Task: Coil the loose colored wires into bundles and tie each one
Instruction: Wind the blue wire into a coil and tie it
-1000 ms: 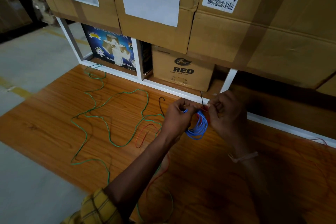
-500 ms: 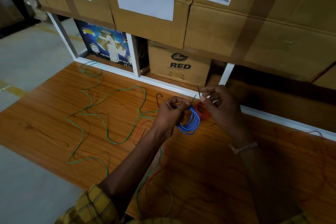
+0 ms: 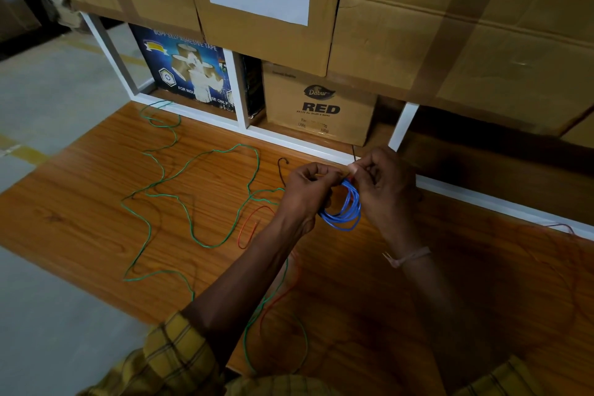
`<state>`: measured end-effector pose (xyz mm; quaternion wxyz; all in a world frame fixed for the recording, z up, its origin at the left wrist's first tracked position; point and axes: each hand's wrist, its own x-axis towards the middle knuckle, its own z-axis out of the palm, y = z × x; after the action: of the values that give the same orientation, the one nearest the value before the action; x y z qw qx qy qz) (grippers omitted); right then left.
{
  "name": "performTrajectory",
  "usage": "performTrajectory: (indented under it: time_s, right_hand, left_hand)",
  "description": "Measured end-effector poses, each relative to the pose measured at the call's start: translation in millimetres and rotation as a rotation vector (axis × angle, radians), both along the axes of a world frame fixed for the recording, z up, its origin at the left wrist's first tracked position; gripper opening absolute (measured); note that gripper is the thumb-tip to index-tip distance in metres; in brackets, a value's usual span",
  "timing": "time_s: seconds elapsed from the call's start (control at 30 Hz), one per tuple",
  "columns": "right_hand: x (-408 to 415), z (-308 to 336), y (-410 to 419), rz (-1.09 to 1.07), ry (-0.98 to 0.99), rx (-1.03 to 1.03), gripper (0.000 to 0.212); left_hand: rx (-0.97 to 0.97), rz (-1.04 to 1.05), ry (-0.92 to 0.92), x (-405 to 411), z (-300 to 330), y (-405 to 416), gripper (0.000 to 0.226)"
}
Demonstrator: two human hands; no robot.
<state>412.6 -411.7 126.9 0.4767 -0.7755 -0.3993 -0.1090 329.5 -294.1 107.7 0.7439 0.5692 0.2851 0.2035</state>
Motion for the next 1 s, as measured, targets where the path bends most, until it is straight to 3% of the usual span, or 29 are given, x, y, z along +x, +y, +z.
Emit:
performTrajectory:
  time_s: [0.1, 0.2, 0.37, 0.53, 0.77, 0.87, 1.0]
  right_hand:
    - [0, -2, 0, -0.018, 0.055, 0.025, 0.013]
    - [8, -10, -5, 0.006, 0.293, 0.039, 0.007]
    - [6, -54, -19, 0.113, 0.79, -0.061, 0.038]
    - [1, -75, -13, 0.06, 1.02, -0.02, 0.024]
    - [37, -72, 35, -0.114, 0.875, -0.093, 0.019]
    - [73, -72, 70, -0.188, 0.646, -0.3, 0.011]
    - [94, -76, 109, -0.245, 0.568, -0.491, 0.022]
  left_hand:
    - [-0.003, -0.019, -0.011, 1, -3, 6, 0.012]
    - [-0.104, -0.07, -0.049, 1, -9, 10, 0.008]
    - [-0.361, -0.101, -0.058, 5, -25, 16, 0.013]
    - [-0.415, -0.153, 0.027, 13, -41, 32, 0.012]
    - [-0.094, -0.103, 0.245, 28, -46, 68, 0.012]
    - [0.063, -0.063, 0.317, 38, -54, 84, 0.013]
    - [0.187, -0.105, 0.404, 42, -73, 92, 0.013]
